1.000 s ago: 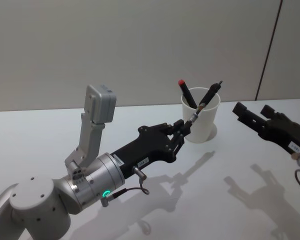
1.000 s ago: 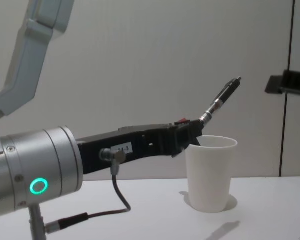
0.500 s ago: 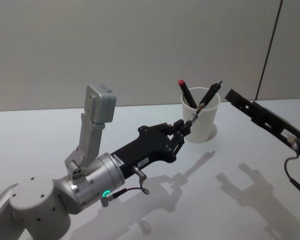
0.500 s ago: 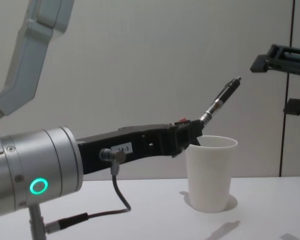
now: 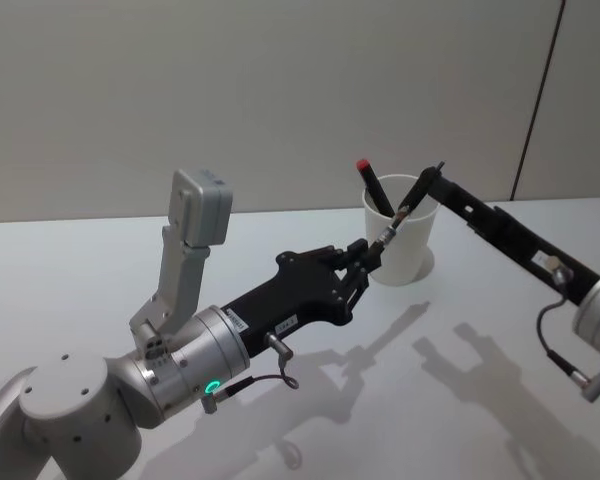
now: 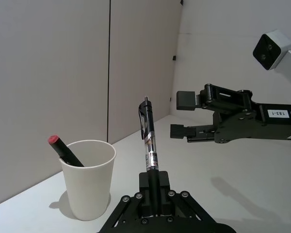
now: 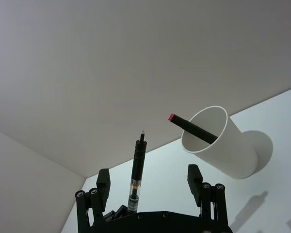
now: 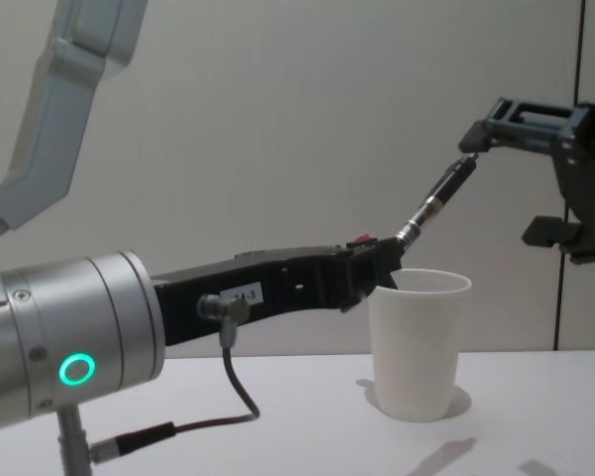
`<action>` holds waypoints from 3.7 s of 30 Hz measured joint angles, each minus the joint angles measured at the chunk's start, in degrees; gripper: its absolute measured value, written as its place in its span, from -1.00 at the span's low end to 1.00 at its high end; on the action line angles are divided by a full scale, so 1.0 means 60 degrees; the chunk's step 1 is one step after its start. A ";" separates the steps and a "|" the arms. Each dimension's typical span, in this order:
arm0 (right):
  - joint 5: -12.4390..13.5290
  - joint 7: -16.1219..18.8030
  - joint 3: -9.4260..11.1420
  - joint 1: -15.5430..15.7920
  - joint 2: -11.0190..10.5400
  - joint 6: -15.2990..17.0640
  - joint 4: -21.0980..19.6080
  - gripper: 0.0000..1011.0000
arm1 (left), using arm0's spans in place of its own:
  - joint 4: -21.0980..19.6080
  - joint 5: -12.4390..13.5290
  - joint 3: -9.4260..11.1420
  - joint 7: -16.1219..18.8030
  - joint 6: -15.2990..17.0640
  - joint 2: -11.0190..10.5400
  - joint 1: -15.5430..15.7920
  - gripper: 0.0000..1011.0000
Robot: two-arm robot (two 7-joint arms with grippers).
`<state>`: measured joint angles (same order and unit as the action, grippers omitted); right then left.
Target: Place the pen into the pen holder.
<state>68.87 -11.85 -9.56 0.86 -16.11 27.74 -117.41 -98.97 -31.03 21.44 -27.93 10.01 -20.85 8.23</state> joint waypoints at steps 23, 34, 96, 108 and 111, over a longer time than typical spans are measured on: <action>-0.0140 -0.0761 -0.0644 -0.0580 0.0622 -0.0218 0.0524 0.98 | 0.0000 0.0000 0.0000 0.0000 0.0000 0.0000 0.0000 -0.77; -0.0197 -0.0846 -0.0847 -0.0786 0.0771 -0.0351 0.0744 0.98 | 0.0000 0.0000 -0.0001 -0.0001 0.0000 0.0000 0.0000 -0.77; -0.0050 -0.1234 -0.1016 -0.0945 0.0700 -0.0562 0.0783 0.63 | 0.0000 0.0000 0.0000 -0.0001 0.0000 0.0000 0.0000 -0.77; -0.0038 -0.1254 -0.1016 -0.0943 0.0690 -0.0570 0.0770 -0.06 | 0.0000 0.0000 -0.0001 -0.0001 0.0000 0.0000 -0.0001 -0.77; -0.0035 -0.1256 -0.1016 -0.0943 0.0689 -0.0570 0.0767 -0.32 | 0.0000 0.0000 -0.0001 -0.0001 0.0000 0.0001 -0.0001 -0.77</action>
<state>68.66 -19.38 -15.65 -4.80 -11.98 24.32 -112.80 -98.97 -31.03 21.44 -27.94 10.01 -20.84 8.22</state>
